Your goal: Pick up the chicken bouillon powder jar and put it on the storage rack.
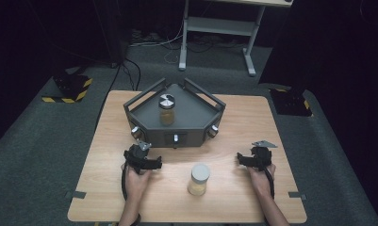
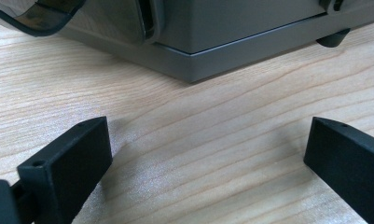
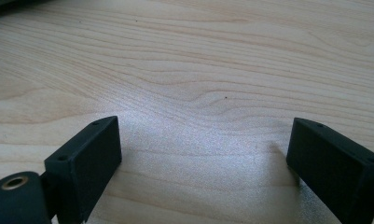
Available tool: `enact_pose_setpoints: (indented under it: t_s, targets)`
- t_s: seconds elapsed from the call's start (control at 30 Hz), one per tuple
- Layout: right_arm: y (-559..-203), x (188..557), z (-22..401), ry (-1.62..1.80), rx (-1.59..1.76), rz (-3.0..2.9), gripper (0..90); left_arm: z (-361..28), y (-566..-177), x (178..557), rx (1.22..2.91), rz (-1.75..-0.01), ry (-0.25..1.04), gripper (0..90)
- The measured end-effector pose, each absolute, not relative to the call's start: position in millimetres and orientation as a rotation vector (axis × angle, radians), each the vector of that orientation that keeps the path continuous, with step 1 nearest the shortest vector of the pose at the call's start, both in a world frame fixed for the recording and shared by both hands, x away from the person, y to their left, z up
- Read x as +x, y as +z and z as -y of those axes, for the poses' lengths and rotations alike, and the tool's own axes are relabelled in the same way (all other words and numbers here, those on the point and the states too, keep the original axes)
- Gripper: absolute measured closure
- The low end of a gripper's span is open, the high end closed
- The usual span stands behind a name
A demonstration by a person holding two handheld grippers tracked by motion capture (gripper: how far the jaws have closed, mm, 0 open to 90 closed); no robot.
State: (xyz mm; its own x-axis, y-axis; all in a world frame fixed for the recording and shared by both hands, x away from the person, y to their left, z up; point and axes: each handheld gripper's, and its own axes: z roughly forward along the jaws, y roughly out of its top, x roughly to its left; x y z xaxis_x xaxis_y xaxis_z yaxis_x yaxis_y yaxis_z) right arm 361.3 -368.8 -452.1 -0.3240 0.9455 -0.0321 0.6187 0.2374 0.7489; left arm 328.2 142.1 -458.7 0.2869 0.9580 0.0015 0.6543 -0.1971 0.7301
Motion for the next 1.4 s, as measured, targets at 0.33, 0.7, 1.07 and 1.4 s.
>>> enact_pose_setpoints:
  t_s: [0.33, 0.7, 1.07, 1.4]
  targets:
    - [-452, 362, 369, 0.89, 1.427, -2.038, 7.9, -142, -459, 328, 1.936, -1.44, 0.627, 0.7]
    - [-451, 364, 371, 0.888, 1.408, -2.071, 3.7, -142, -459, 328, 1.935, -1.441, 0.627, 0.9]
    - [-440, 346, 381, 0.983, 1.29, -2.15, 3.3, -142, -459, 328, 1.934, -1.441, 0.627, 0.9]
    - [-428, 318, 388, 1.1, 1.132, -2.237, 3.3, -142, -459, 328, 1.934, -1.441, 0.627, 0.9]
